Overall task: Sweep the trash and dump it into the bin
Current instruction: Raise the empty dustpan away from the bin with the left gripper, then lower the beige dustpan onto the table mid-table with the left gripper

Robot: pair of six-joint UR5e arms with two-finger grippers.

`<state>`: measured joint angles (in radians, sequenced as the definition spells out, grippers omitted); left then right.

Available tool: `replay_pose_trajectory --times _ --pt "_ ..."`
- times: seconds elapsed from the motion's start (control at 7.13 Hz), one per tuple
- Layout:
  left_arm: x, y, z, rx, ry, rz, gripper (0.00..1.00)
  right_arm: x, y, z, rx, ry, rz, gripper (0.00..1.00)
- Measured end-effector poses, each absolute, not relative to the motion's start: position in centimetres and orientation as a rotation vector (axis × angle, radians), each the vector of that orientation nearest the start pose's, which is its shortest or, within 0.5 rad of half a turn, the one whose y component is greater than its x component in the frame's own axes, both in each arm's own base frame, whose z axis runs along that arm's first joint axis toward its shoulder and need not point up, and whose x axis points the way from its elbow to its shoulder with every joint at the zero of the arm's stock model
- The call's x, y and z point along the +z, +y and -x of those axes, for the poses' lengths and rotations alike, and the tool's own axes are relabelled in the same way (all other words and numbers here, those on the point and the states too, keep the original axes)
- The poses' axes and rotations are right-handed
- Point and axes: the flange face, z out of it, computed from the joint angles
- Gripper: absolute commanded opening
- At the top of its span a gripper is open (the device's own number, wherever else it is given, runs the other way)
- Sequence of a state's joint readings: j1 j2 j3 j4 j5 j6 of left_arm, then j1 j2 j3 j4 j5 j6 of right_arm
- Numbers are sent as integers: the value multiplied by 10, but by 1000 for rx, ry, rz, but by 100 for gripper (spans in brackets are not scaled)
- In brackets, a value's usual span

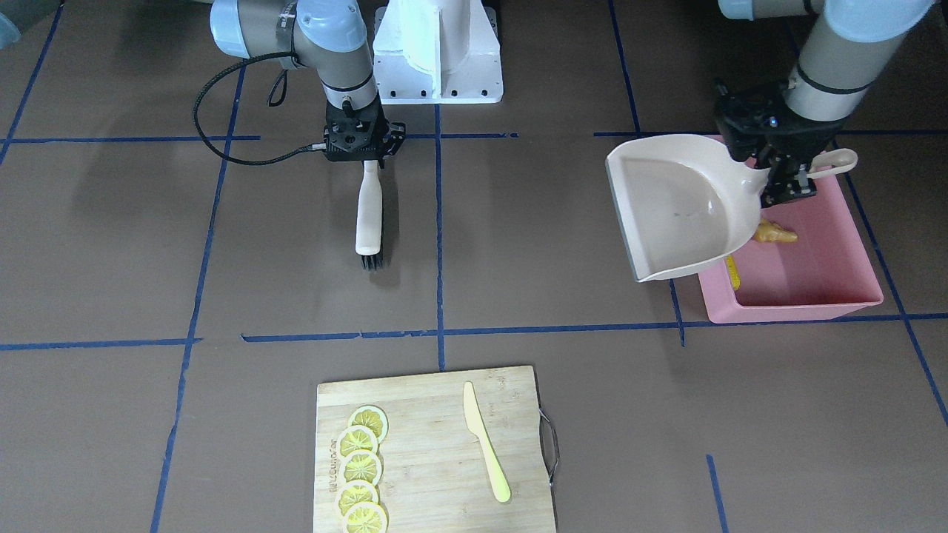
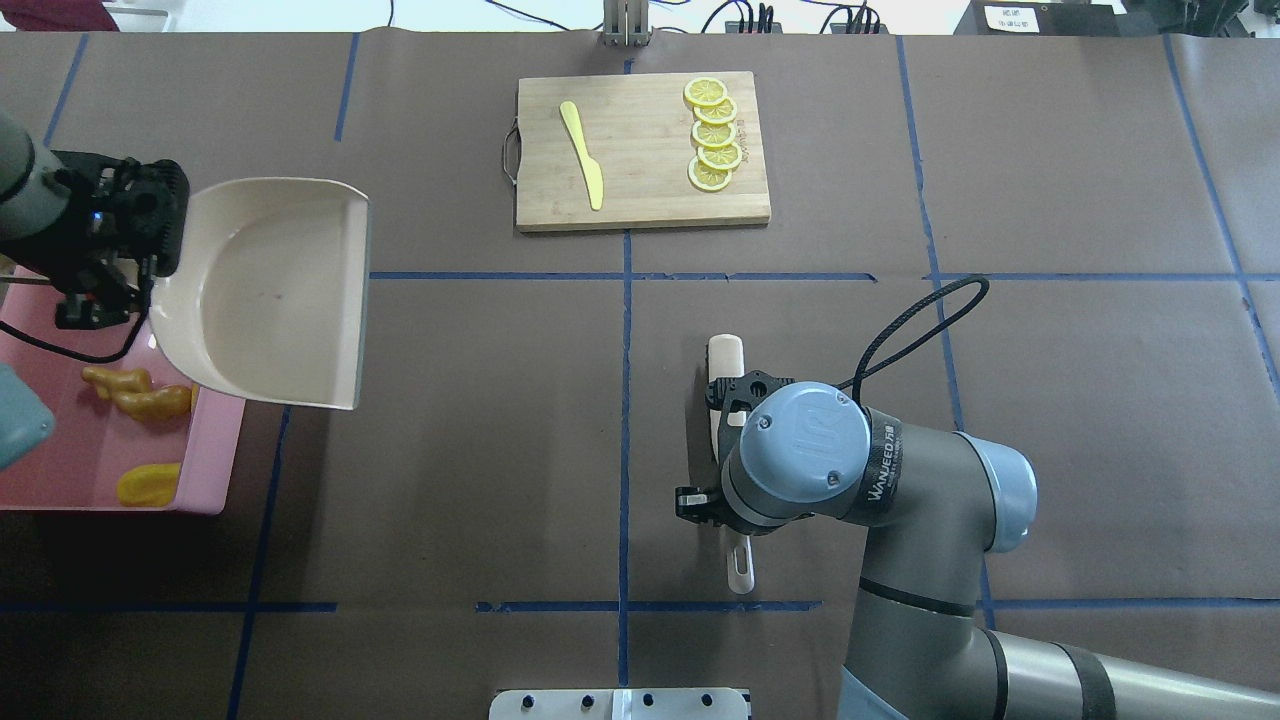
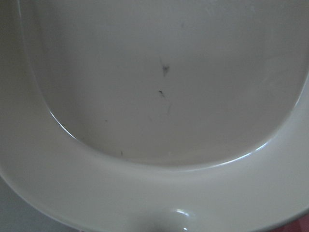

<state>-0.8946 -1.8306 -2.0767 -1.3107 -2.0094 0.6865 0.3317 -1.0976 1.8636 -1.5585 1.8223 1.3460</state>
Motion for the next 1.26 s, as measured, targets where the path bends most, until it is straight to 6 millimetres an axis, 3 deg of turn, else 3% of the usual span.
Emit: replay_pose_trajectory --times 0.28,0.7,0.98,1.26 --pt "298 -423 -342 1403 559 -524 0 265 -302 545 6 -814 16 0" --pt "278 -385 -432 1394 571 -497 0 265 -302 545 8 -815 16 0" --pt "291 -386 -474 1394 579 -519 1 265 -302 545 9 -814 17 0" --pt "295 -394 -495 1393 587 -539 5 265 -302 545 10 -815 16 0"
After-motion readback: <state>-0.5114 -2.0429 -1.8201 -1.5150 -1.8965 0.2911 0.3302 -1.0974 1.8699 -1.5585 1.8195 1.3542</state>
